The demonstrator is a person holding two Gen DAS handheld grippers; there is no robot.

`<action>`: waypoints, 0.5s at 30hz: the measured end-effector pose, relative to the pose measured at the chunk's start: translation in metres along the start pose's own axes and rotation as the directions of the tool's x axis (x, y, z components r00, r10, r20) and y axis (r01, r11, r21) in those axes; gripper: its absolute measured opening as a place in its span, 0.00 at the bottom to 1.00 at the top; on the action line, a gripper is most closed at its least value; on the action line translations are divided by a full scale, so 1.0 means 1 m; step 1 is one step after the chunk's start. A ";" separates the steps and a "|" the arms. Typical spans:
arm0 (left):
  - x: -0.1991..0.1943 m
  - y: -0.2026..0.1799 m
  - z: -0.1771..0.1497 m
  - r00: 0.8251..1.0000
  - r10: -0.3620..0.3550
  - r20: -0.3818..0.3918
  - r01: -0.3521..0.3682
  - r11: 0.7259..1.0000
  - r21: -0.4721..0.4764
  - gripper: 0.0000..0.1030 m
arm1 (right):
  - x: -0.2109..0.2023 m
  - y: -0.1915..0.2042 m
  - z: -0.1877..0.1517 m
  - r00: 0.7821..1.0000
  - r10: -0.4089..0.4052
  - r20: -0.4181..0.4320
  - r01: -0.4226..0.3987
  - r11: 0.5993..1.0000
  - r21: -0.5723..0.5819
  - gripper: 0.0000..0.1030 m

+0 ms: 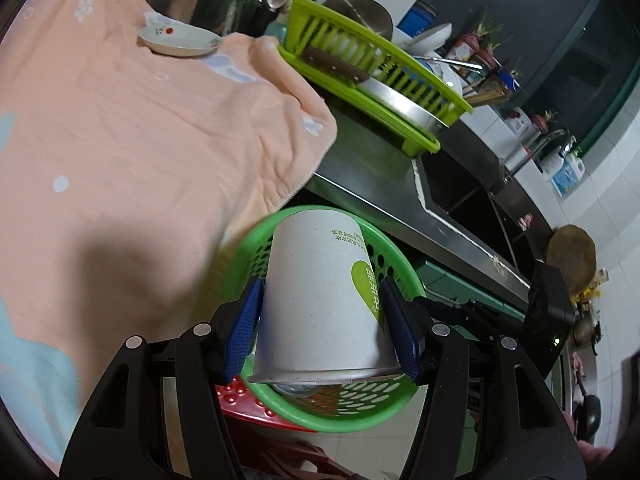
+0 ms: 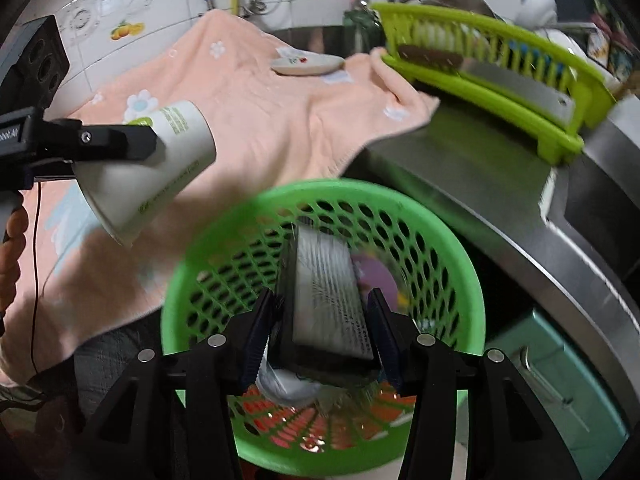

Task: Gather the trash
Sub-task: 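Carry paper cup and black box over the green basket and open both tools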

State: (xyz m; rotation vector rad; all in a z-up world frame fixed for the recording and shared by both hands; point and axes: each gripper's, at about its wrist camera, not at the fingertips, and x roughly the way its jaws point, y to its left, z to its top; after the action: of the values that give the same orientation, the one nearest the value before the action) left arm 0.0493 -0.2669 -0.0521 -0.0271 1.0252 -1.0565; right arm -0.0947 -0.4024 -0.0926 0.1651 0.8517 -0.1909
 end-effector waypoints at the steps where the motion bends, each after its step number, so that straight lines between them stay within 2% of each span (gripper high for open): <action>1: 0.002 -0.002 0.000 1.000 0.000 -0.002 0.000 1.000 0.003 0.57 | 0.000 -0.003 -0.003 1.000 0.003 -0.003 -0.003 1.000 0.011 0.45; 6: 0.008 -0.009 -0.002 1.000 -0.005 -0.013 0.005 1.000 0.007 0.57 | -0.005 -0.007 -0.007 1.000 -0.002 0.005 0.002 1.000 0.022 0.46; 15: 0.012 -0.016 -0.004 1.000 -0.001 -0.021 0.001 1.000 0.014 0.58 | -0.014 -0.009 -0.008 0.999 -0.008 0.036 0.007 1.000 0.027 0.54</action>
State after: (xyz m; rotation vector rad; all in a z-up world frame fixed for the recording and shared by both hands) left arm 0.0364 -0.2821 -0.0549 -0.0058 1.0368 -1.0666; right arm -0.1120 -0.4077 -0.0877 0.1830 0.8140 -0.2118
